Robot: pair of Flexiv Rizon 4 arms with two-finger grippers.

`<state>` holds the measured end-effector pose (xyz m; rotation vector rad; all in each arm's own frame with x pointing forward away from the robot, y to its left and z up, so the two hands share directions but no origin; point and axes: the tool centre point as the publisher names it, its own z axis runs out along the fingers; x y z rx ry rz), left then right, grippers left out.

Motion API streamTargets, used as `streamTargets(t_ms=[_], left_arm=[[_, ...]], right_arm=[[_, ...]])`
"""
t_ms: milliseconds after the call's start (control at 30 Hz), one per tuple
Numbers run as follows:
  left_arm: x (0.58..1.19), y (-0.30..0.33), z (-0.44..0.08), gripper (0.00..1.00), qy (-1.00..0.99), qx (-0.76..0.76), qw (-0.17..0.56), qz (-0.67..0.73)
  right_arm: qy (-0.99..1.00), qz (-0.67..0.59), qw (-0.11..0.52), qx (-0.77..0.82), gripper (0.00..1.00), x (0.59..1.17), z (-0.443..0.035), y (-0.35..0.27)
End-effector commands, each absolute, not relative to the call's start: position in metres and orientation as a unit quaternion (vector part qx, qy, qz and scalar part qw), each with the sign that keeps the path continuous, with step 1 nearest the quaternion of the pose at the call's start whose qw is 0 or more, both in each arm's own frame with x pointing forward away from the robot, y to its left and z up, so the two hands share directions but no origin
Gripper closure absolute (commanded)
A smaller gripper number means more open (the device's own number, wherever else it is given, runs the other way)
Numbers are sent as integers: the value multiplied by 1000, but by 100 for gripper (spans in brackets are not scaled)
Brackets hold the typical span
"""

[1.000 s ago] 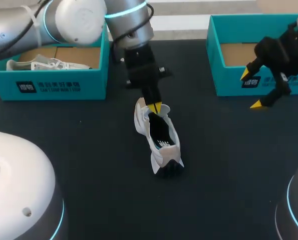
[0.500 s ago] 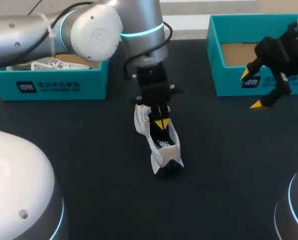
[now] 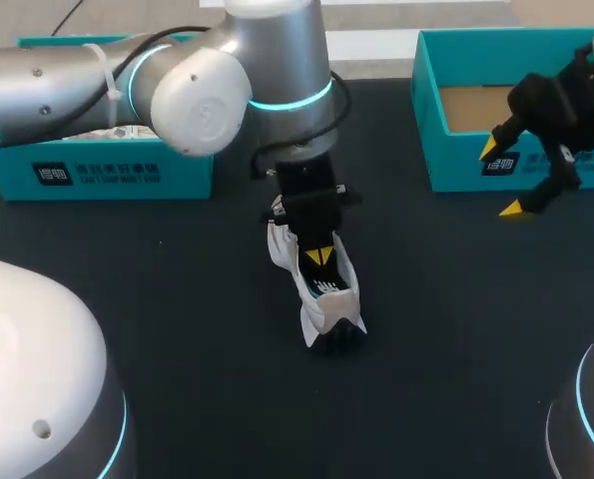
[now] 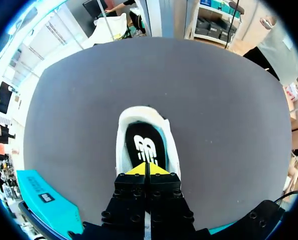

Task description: Take the shoe out of the shoebox, open the shoe tongue, remove and reinsert the insole, then place the shoe into the shoebox

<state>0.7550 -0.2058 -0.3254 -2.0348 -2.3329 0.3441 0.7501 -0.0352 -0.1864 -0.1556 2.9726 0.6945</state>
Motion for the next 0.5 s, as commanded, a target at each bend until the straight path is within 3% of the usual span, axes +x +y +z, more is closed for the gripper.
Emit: streamTargets(t_ms=[33,500], left_arm=[[760,-212,-334,100,-755,-649,4,94],[766,-219,-366,100,-755,-653,-28,39]], right_arm=[[972,226,42,-50,0,751,-187,-35],[972,226,42,-50,0,751,-187,-35]])
